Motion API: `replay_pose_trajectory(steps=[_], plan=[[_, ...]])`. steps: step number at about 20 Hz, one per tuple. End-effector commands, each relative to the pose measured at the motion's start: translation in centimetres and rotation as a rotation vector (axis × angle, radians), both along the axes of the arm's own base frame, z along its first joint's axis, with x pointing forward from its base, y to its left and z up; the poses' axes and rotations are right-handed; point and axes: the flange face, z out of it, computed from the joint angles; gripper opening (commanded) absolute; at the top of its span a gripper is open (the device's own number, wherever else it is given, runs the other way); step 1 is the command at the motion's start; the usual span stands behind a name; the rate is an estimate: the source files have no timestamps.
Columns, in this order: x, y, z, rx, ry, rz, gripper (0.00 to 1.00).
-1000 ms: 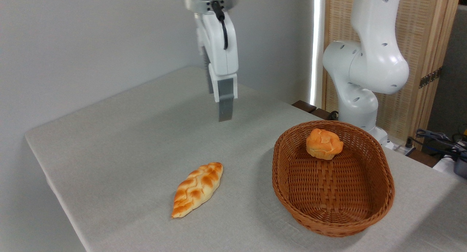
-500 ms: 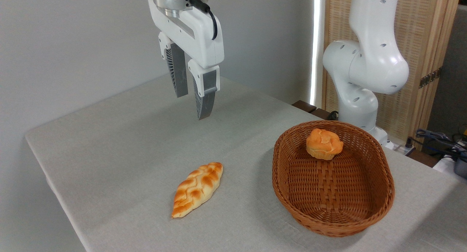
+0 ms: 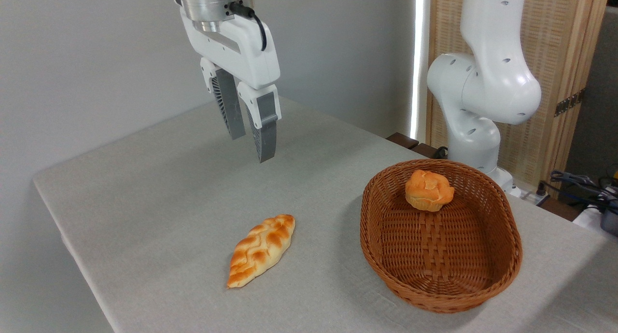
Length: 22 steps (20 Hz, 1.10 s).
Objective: Put bread into the basket
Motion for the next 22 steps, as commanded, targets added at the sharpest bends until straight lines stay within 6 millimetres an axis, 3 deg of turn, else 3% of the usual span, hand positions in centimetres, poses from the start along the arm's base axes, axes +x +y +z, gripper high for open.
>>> replay_pose_trajectory(steps=[1,11,22], plan=[[1.3,0.5,0.9,0.010,-0.017,0.021,1.00],[1.8,2.1,1.7,0.011,-0.029,0.034,1.00],[1.6,2.3,1.6,0.054,-0.012,0.032,1.00]])
